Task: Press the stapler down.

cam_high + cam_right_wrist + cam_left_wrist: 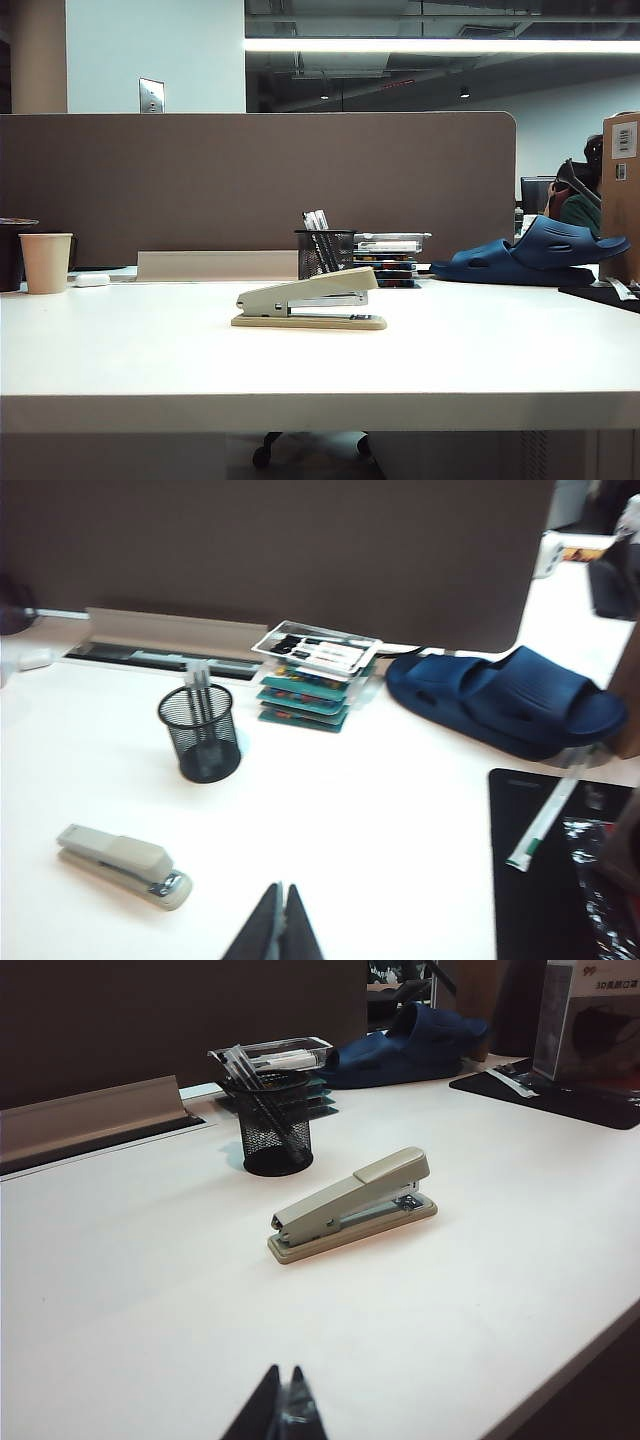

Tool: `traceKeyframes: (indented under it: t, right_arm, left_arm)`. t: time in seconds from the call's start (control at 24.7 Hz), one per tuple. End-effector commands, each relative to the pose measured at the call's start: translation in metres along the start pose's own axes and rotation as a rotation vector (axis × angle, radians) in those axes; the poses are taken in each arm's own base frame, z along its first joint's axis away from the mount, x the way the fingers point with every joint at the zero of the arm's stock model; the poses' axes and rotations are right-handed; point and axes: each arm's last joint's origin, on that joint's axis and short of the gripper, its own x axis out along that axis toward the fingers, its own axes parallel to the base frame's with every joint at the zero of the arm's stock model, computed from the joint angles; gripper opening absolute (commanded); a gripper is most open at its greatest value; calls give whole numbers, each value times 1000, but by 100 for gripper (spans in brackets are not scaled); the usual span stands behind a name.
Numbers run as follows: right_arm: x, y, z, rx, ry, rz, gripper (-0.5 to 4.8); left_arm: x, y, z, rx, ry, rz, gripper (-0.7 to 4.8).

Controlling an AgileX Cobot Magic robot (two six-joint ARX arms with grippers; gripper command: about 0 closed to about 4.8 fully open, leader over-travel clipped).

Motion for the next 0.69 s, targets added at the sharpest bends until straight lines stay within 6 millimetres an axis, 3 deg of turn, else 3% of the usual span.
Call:
traceKeyframes:
  t: [0.04, 0.28, 0.69]
  right_arm:
    - [19, -5, 26, 21, 54, 79, -9]
    - [66, -15, 44, 72, 173, 195, -9]
    - [143, 5, 26, 63, 286, 346, -9]
  left_arm:
    - [0, 0, 1, 2, -7, -3, -5]
    - [0, 0, 1, 3, -7, -2, -5]
    - [0, 0, 1, 6, -7, -2, -5]
